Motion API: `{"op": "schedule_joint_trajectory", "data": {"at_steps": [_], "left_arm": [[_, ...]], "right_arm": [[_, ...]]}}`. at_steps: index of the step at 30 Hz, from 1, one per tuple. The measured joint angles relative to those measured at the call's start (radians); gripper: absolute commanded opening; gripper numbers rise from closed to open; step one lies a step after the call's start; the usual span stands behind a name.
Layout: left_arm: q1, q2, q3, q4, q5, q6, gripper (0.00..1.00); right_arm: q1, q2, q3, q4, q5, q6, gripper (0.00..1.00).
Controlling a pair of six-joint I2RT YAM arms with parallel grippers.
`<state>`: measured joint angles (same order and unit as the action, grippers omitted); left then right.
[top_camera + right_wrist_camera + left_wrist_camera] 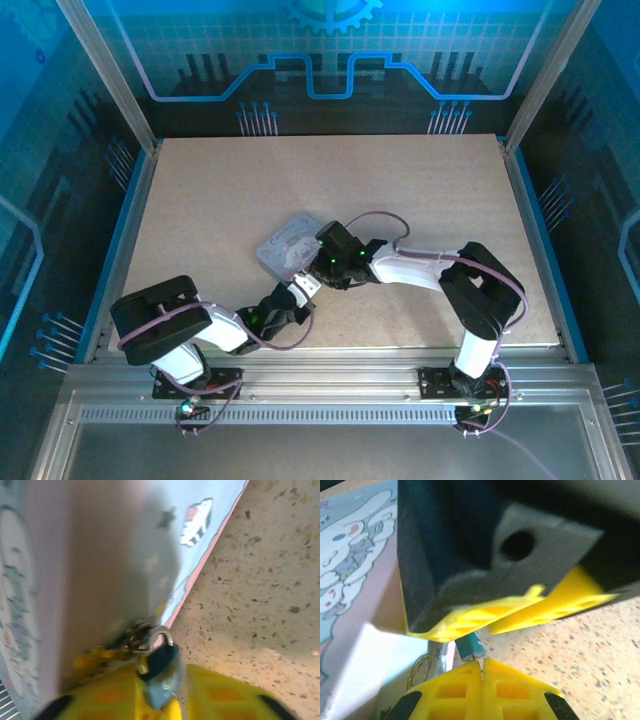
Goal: Unlock a padlock with a key
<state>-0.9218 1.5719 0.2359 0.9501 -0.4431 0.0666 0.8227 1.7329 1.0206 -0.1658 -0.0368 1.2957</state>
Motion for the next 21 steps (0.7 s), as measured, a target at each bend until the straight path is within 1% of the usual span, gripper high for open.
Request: {"op": "schedule_joint_trajectory", "data": {"at_steps": [2,4,8,14,18,21], "left_arm": [[0.031,-0.01,-0.011,-0.003,0.046,-0.054,0.0],[0.056,-0.014,-0.028,-0.003,0.099,-0.11,0.0],[0.125,-0.026,-0.055,0.017,0.225,-0.221,0.0],[0.249,-0.022,-0.078,0.077,0.422,-0.4,0.0],[0.296,0.019,-0.084,0.154,0.521,-0.515,0.0],[0.324,0.085,-0.097,0.247,0.576,-0.596,0.0]], "right_arm": [[-0.006,-0.028,-0.014,0.003,0.002,-0.011,0.58],[-0.008,-0.056,-0.028,0.022,0.003,-0.015,0.6],[-0.008,-0.081,-0.058,0.096,0.002,-0.013,0.6],[-0.006,-0.079,-0.119,0.186,-0.006,0.002,0.62],[-0.003,-0.07,-0.124,0.22,-0.013,0.014,0.62],[-0.001,-0.057,-0.124,0.251,-0.021,0.021,0.62]]}}
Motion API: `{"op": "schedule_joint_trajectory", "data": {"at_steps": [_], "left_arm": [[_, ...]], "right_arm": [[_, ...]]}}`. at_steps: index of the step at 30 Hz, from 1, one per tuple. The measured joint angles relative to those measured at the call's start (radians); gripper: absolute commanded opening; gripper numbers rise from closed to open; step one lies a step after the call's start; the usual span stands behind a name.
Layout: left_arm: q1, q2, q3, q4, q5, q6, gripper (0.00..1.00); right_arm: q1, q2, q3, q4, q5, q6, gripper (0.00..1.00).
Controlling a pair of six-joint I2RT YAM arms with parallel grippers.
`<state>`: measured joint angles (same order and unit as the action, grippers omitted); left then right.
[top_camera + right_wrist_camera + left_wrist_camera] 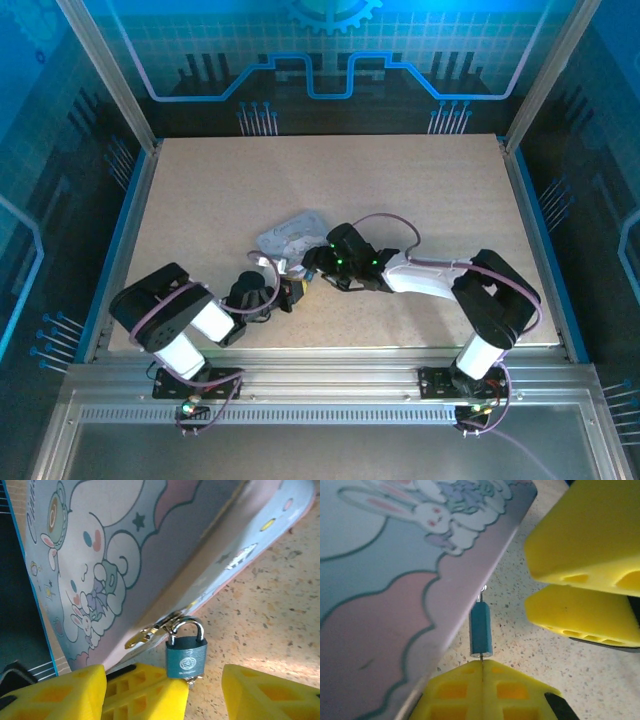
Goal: Unlock a padlock with a key
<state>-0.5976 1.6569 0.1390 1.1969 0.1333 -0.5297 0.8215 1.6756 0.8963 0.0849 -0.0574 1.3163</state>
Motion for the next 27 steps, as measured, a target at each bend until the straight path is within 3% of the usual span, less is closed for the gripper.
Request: {"op": "schedule_joint_trajectory", "data": {"at_steps": [5,18,23,27], "left_arm": [[0.019,0.095,-0.004,0.119,0.06,-0.091,0.0],[0.021,0.03,-0.059,0.148,0.071,-0.153,0.0],[0.024,0.015,-0.064,0.144,0.071,-0.167,0.0],[0.026,0.013,-0.064,0.143,0.075,-0.179,0.0]], "right_arm": [[0.012,0.034,0.0,0.023,-0.004,0.012,0.61],[0.044,0.106,0.014,0.018,-0.002,0.018,0.57],[0.055,0.129,0.037,0.022,-0.003,0.019,0.38],[0.056,0.134,0.048,0.036,-0.003,0.023,0.07]]}}
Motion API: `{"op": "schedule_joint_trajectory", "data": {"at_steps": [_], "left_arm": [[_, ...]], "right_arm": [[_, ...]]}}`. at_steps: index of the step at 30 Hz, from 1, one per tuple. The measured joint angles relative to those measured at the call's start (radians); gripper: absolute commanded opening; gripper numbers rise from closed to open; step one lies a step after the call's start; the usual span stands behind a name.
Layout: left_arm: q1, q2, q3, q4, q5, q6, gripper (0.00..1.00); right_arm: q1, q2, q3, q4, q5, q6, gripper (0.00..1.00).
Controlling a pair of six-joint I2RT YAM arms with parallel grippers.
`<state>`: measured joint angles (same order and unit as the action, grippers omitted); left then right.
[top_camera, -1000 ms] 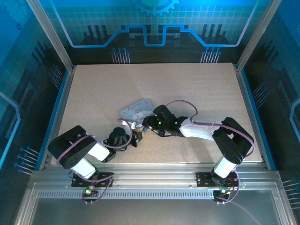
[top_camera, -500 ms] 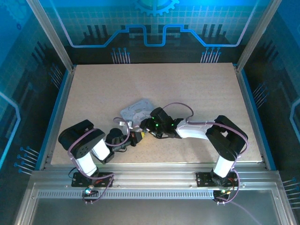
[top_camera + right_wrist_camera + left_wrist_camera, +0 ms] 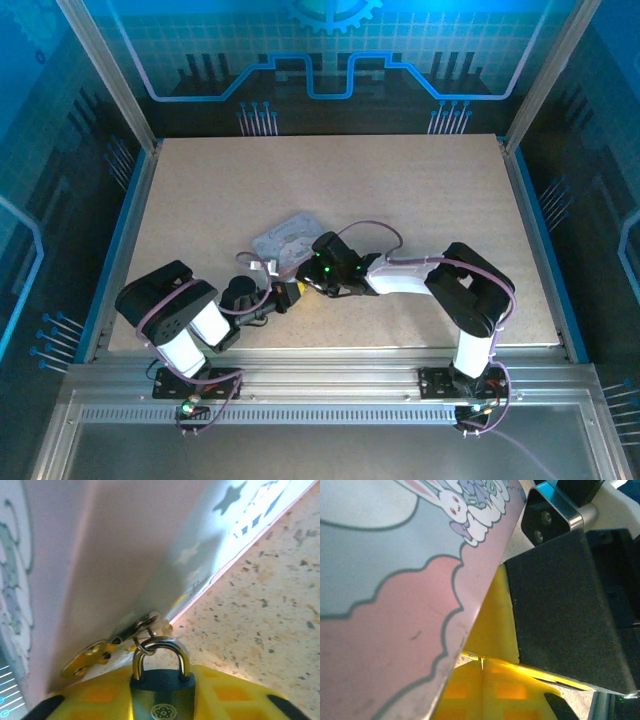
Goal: Unlock a padlock with a key
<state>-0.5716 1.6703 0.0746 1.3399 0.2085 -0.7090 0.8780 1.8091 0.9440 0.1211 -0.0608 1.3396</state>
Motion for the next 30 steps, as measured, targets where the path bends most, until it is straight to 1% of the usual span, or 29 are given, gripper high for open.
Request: {"op": "schedule_joint_trajectory", "data": {"at_steps": [1,8,11,13,15,18,20,22,26,30], "left_arm": [[0.002,0.0,0.0,-0.001,-0.002,0.0,0.0],[0.005,-0.034,0.0,-0.048,-0.002,0.005,0.0],[0.006,-0.112,0.0,-0.14,-0.004,0.034,0.0],[-0.001,-0.211,0.005,-0.263,-0.022,0.086,0.0],[-0.036,-0.331,0.03,-0.441,-0.08,0.164,0.0],[-0.11,-0.489,0.085,-0.716,-0.212,0.304,0.0],[-0.132,-0.547,0.104,-0.819,-0.264,0.375,0.0],[-0.153,-0.579,0.118,-0.883,-0.303,0.434,0.0],[-0.216,-0.581,0.133,-0.926,-0.393,0.531,0.0],[-0.318,-0.548,0.142,-0.925,-0.536,0.629,0.0]], "right_arm": [[0.0,0.002,0.001,0.001,0.0,-0.001,0.0],[0.0,0.005,0.006,-0.003,0.0,0.002,0.0],[0.0,0.007,0.02,-0.019,0.0,0.002,0.0],[0.003,0.007,0.032,-0.033,0.0,0.001,0.0],[0.008,0.007,0.048,-0.055,0.0,-0.005,0.0],[0.011,0.007,0.074,-0.094,-0.01,-0.009,0.0],[0.014,0.007,0.089,-0.108,-0.017,-0.012,0.0],[0.018,0.007,0.099,-0.118,-0.022,-0.013,0.0],[0.019,0.007,0.103,-0.137,-0.031,-0.011,0.0],[0.019,0.007,0.103,-0.159,-0.046,0.003,0.0]]}}
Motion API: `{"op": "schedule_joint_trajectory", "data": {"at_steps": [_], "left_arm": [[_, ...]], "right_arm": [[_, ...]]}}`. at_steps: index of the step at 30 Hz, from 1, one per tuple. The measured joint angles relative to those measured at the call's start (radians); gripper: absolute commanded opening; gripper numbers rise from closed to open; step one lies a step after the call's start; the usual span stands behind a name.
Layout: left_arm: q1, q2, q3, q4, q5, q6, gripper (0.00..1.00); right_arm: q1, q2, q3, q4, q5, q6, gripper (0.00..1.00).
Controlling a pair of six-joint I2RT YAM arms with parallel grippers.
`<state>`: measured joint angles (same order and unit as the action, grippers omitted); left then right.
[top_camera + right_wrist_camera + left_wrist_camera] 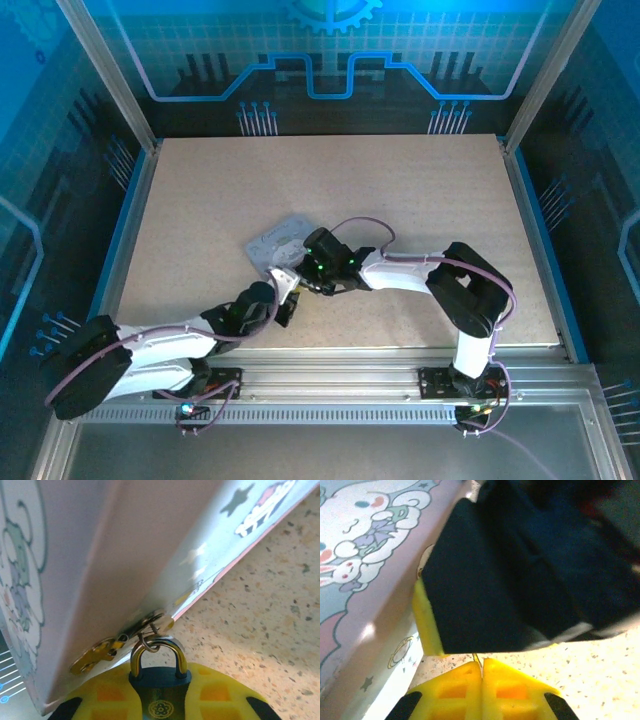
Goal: Unlock a padlock with a key
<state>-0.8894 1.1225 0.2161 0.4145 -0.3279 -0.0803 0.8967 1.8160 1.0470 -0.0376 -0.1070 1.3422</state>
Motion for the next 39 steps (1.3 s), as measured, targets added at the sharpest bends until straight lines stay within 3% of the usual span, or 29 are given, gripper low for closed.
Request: {"op": "schedule_joint_trajectory", "data": {"at_steps": [10,12,13,15,18,24,27,31,39], "left_arm": [[-0.204,0.218,0.064,0.089,-0.347,0.231,0.0],[-0.211,0.23,0.07,0.092,-0.368,0.238,0.27],[-0.21,0.228,0.07,0.09,-0.367,0.234,0.35],[-0.206,0.198,0.069,0.072,-0.341,0.193,0.44],[-0.168,0.083,0.063,0.024,-0.277,0.094,0.49],[0.035,-0.255,0.003,-0.1,-0.063,-0.159,0.43],[0.105,-0.351,-0.006,-0.177,0.036,-0.251,0.4],[0.135,-0.335,-0.008,-0.212,0.158,-0.342,0.41],[0.194,-0.102,-0.035,-0.091,0.323,-0.498,0.35]], "right_arm": [[-0.02,0.0,-0.012,-0.034,-0.01,0.031,0.0],[-0.023,0.0,-0.013,-0.034,-0.01,0.03,0.0],[-0.023,0.0,-0.013,-0.033,-0.01,0.03,0.0],[-0.023,-0.003,-0.013,-0.027,-0.008,0.03,0.0],[-0.023,-0.011,-0.013,-0.023,0.002,0.03,0.0],[-0.023,-0.021,-0.013,-0.018,0.02,0.03,0.0],[-0.023,-0.021,-0.013,-0.014,0.021,0.03,0.0],[-0.021,-0.021,-0.013,-0.011,0.021,0.03,0.0],[-0.019,-0.021,-0.013,0.004,0.021,0.031,0.0]]}}
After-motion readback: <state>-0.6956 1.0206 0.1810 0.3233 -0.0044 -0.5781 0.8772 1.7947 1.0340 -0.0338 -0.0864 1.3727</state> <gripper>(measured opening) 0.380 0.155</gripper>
